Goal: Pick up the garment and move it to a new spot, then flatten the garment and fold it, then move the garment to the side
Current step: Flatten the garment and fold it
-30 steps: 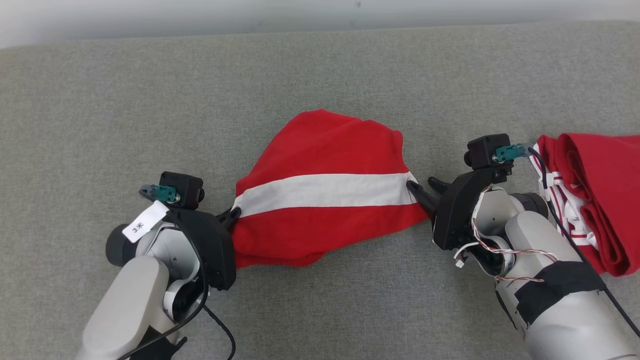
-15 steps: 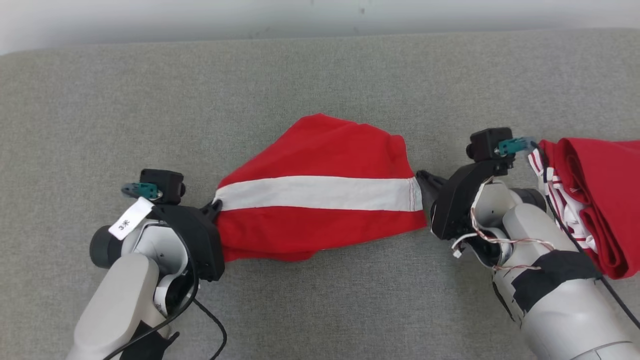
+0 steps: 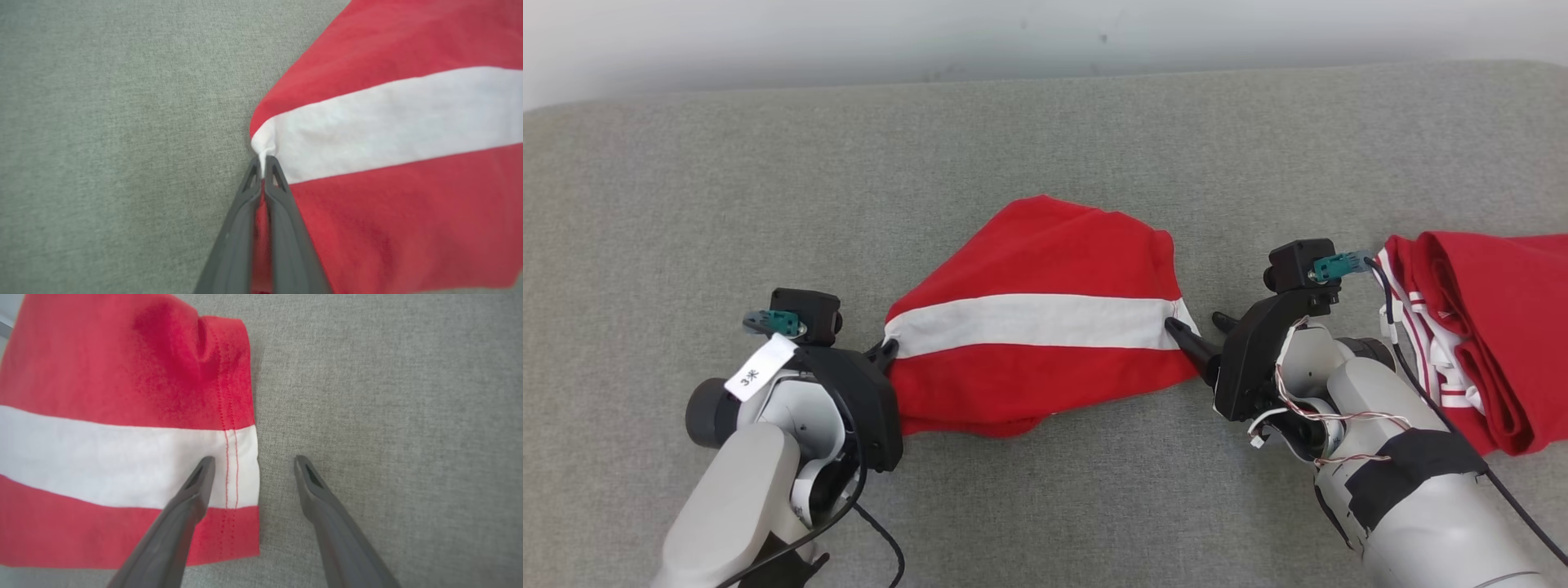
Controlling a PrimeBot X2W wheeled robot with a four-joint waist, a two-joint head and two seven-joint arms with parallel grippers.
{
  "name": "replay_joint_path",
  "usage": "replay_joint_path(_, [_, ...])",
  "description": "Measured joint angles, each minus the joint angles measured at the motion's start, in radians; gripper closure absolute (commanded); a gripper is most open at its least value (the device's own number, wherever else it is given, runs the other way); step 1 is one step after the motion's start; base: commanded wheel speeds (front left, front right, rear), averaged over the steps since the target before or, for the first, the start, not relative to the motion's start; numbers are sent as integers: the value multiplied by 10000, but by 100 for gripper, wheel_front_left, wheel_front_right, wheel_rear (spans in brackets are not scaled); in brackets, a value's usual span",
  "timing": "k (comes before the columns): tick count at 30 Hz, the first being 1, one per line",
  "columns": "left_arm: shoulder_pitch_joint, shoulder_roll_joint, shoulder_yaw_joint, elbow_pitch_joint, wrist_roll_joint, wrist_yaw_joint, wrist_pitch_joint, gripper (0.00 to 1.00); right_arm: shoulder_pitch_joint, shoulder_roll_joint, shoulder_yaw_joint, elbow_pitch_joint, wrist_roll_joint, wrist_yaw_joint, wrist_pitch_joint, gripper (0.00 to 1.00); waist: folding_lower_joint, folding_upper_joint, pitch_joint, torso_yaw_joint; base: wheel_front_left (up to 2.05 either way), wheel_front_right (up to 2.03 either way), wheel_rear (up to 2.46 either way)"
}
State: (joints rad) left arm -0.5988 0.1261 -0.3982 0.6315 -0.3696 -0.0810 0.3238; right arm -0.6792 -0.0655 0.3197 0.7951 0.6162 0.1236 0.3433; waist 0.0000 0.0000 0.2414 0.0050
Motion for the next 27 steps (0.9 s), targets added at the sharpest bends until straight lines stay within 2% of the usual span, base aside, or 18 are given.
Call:
replay_joint_path(11, [-18, -132, -115, 73, 12, -82, -82, 100, -113, -46, 226, 303, 199, 0, 88, 0, -1, -2, 128, 337, 0, 0, 0])
replay_joint_path(15, [-18, -136, -113, 136, 12, -86, -113, 100, -232, -109, 499, 424, 602, 0, 100, 0, -1, -2, 160, 413, 0, 0, 0])
replay_joint_path(16, [-21, -140, -115, 155, 12, -86, -138, 100, -241, -127, 593, 424, 675, -4, 102, 19, -1, -2, 165, 428, 0, 0, 0])
replay_joint_path(17, [-23, -146, -115, 176, 12, -86, -161, 100, -248, -144, 702, 424, 727, -6, 104, 52, 0, -2, 170, 442, 0, 0, 0])
replay_joint_path(19, [-39, -163, -123, 205, 10, -90, -161, 100, -260, -169, 913, 416, 815, -12, 132, 100, -1, -2, 182, 465, 0, 0, 0])
replay_joint_path(27, [-72, -155, -90, 336, 10, -161, -270, 100, -423, -79, 1208, 479, 844, -19, 134, 100, 0, -1, 161, 458, 0, 0, 0])
